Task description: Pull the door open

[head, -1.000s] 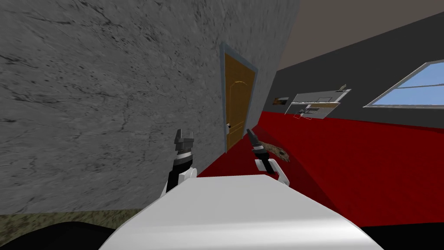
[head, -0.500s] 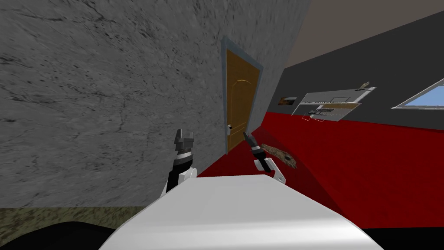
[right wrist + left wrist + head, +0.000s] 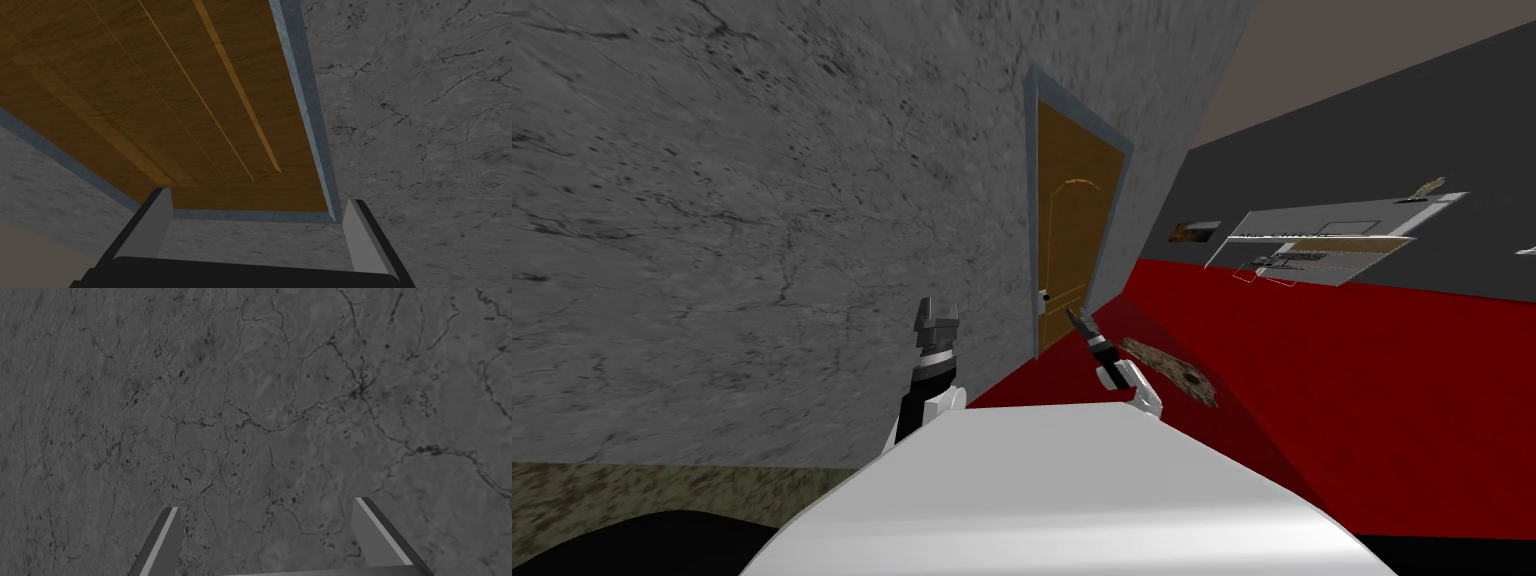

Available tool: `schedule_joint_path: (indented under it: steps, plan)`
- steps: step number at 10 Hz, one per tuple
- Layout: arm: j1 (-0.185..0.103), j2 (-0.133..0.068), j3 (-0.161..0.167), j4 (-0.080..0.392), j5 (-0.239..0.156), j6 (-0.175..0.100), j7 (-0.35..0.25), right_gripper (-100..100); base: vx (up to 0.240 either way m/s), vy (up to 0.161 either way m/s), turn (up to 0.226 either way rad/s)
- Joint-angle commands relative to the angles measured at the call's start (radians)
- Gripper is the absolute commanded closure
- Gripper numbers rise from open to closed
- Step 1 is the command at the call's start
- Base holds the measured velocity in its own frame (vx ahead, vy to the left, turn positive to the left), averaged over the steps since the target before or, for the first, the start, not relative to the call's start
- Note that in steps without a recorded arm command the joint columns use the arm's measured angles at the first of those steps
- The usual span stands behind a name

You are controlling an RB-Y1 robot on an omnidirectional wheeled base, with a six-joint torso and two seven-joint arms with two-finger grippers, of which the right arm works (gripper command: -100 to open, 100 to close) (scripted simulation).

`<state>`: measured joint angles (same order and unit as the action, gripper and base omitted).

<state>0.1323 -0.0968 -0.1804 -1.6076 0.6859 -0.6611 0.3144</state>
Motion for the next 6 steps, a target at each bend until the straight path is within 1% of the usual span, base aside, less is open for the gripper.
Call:
schedule_joint_path:
  steps: [1, 6]
  plan:
    - [-0.016, -0.001, -0.007, 0.041, 0.045, -0.005, 0.018, -100, 0.081, -0.064, 0.102]
    - [-0.072, -0.006, -0.029, 0.163, 0.171, -0.019, 0.062, -100, 0.078, -0.070, 0.090]
